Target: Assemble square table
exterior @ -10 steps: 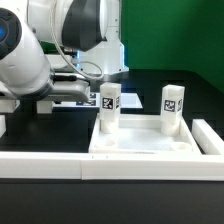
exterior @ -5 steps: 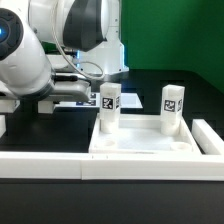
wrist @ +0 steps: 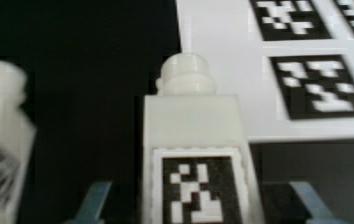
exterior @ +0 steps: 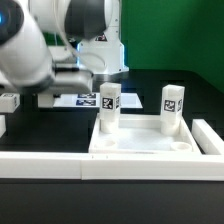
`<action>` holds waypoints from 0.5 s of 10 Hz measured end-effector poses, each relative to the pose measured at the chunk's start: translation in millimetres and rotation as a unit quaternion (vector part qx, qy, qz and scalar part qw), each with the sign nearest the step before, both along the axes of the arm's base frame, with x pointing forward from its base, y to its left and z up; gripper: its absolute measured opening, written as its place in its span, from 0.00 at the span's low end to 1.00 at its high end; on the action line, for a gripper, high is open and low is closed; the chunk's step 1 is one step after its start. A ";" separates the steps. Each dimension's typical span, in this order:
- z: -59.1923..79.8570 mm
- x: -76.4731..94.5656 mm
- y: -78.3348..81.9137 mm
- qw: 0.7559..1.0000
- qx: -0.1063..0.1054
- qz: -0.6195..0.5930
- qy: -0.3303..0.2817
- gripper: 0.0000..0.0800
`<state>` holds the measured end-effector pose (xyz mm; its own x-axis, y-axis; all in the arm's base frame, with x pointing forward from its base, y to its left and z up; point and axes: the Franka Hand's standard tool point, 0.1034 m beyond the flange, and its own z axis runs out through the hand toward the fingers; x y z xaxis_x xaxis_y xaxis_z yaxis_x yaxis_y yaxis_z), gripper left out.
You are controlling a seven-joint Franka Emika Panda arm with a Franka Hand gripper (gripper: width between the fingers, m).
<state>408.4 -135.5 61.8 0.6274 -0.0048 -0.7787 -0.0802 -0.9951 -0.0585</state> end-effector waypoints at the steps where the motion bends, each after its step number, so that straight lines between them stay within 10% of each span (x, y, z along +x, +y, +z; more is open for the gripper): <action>1: 22.0 15.7 -3.5 1.000 -0.001 -0.004 -0.010 0.36; 5: 74.7 66.9 -4.8 0.993 -0.013 0.001 -0.116 0.36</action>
Offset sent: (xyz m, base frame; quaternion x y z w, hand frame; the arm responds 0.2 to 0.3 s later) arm 0.0424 0.0005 0.0743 0.0200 0.1307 0.0400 0.9904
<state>475.3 -140.3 136.5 0.7895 -0.0215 -0.6134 -0.0660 -0.9966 -0.0499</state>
